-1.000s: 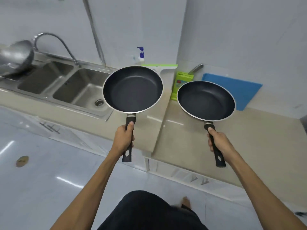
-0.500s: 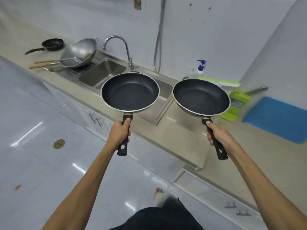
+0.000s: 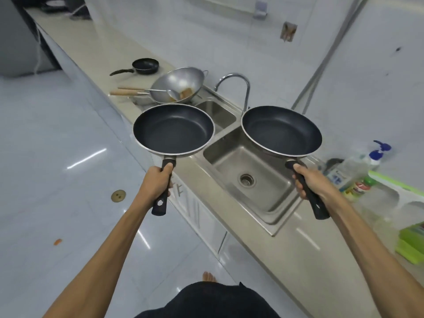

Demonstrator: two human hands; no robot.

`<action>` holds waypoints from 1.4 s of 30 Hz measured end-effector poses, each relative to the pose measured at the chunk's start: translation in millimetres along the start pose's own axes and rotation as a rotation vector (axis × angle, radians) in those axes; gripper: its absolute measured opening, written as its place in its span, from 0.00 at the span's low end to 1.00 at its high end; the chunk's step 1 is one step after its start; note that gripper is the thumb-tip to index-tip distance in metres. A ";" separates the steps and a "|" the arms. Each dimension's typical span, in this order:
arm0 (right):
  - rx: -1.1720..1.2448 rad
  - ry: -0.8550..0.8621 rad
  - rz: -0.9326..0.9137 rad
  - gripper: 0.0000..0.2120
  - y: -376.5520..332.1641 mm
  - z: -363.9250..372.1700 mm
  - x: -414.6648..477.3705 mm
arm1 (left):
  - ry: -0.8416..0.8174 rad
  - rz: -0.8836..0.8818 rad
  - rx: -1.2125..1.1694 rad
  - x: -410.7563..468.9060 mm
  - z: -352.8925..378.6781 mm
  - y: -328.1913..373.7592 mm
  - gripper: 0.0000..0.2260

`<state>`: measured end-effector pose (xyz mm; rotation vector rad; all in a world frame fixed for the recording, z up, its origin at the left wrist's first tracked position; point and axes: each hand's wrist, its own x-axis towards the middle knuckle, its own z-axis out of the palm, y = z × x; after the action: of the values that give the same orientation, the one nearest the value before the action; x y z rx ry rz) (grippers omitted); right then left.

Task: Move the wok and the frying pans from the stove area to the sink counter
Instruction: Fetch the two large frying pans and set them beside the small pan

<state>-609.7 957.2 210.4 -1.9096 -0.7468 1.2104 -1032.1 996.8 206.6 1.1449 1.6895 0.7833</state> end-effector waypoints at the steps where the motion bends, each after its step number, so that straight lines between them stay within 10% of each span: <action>1: -0.031 -0.006 -0.009 0.20 -15.1 11.0 12.0 | 0.016 -0.009 -0.014 13.6 -7.2 5.3 0.17; 42: -0.341 -0.224 -0.267 0.18 -411.3 698.0 310.4 | 0.176 -0.053 -0.123 624.6 -481.8 4.0 0.14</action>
<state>-1166.1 1622.8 205.1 -1.8769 -1.3562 1.1952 -1567.7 1575.4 181.3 0.9666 1.7819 0.9643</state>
